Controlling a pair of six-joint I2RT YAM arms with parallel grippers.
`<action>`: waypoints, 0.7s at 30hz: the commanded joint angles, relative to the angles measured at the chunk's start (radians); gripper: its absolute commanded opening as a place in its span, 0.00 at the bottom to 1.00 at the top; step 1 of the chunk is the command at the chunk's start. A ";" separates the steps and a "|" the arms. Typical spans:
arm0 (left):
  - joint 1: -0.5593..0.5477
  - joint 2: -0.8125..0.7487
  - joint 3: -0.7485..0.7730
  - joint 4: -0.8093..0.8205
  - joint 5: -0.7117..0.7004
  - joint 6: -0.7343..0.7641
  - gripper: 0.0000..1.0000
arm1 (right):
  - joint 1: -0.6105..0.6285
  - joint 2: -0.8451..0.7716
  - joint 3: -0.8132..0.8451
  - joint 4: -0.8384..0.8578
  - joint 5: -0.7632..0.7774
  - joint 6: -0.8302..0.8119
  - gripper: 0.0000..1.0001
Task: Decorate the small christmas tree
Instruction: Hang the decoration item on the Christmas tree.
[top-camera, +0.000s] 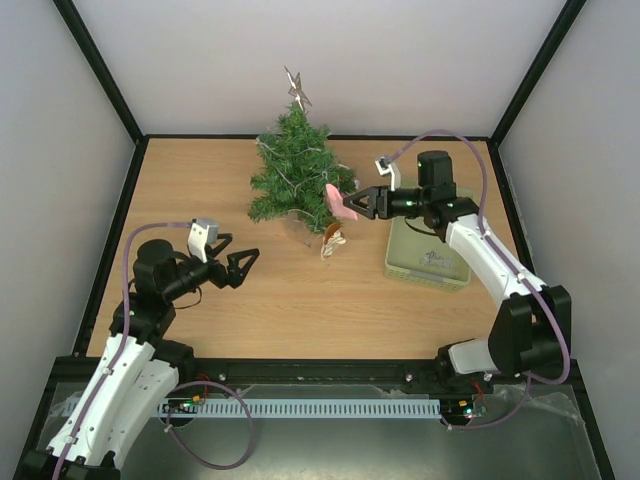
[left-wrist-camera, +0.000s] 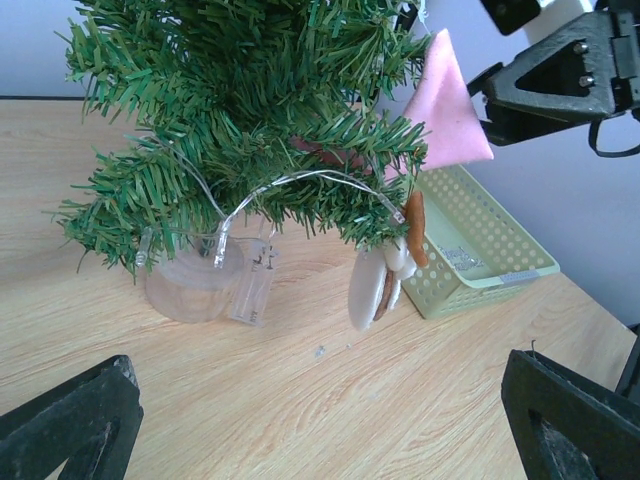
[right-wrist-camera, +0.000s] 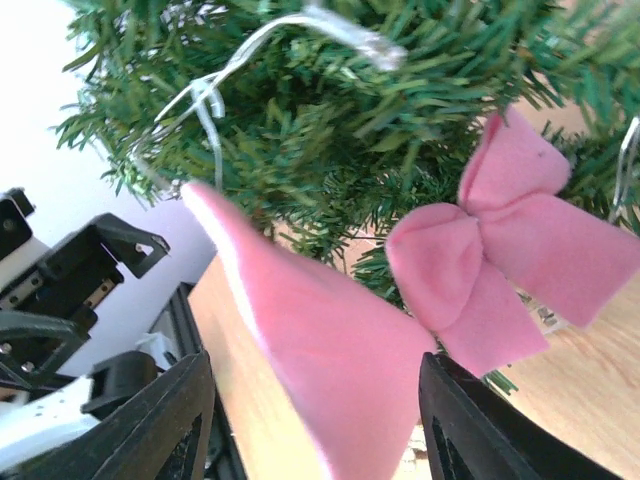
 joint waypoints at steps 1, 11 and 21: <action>-0.002 0.002 0.013 -0.003 -0.013 0.014 0.99 | 0.052 -0.069 -0.026 0.017 0.129 -0.172 0.56; -0.001 0.006 0.013 -0.004 -0.018 0.013 1.00 | 0.094 -0.070 -0.011 0.011 0.307 -0.281 0.55; -0.001 0.004 0.013 0.000 -0.006 0.019 1.00 | 0.100 -0.063 -0.002 -0.027 0.293 -0.304 0.20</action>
